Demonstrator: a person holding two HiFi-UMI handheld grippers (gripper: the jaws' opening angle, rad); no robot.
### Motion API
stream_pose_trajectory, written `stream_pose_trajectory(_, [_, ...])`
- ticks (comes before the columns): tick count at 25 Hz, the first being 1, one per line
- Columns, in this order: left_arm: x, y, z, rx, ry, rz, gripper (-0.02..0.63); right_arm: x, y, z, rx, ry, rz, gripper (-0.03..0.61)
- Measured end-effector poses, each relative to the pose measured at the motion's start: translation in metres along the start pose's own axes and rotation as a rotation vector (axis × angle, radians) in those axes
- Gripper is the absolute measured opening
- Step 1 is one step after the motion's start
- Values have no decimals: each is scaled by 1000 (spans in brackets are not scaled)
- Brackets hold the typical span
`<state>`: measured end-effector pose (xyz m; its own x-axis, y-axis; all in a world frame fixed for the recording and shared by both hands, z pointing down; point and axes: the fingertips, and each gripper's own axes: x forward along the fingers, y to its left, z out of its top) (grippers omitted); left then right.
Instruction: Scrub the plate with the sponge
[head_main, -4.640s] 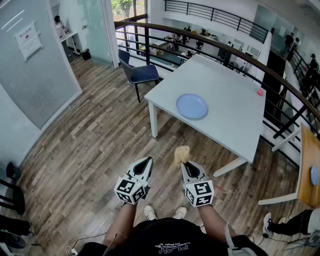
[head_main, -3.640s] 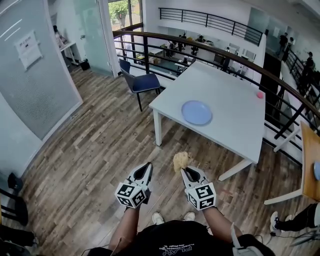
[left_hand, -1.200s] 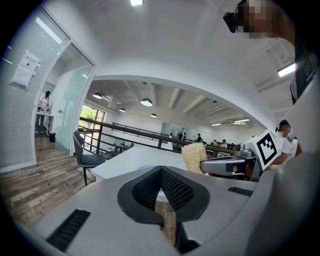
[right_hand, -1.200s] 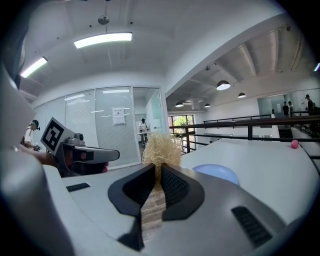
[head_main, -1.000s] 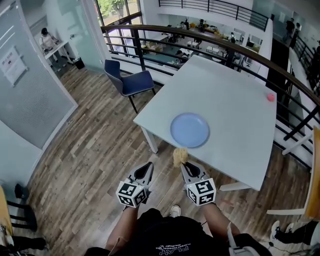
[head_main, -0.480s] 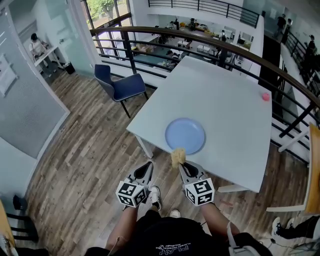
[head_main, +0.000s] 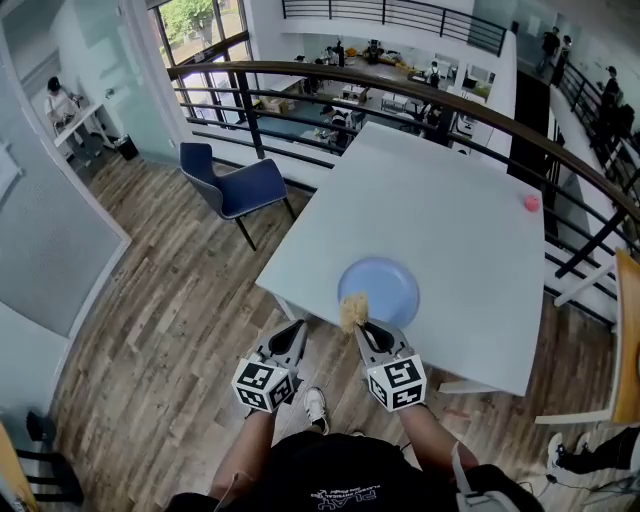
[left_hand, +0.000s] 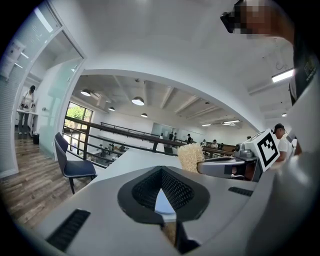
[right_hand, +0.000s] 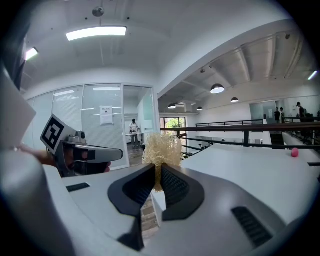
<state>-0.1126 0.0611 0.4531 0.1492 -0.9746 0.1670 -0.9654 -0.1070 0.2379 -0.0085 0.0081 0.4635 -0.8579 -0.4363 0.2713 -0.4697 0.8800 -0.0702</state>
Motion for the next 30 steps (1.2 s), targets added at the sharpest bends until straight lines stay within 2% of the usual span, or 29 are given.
stream_pose_trajectory(13, [25, 66, 30, -5, -6, -54, 9, 62, 6, 32, -12, -10, -51, 44])
stream_pose_trajectory(22, [44, 86, 34, -11, -4, -128, 9, 77, 2, 32, -24, 5, -125, 44])
stream_pose_trajectory(30, [71, 80, 30, -22, 14, -183, 9, 72, -18, 25, -8, 25, -194, 44])
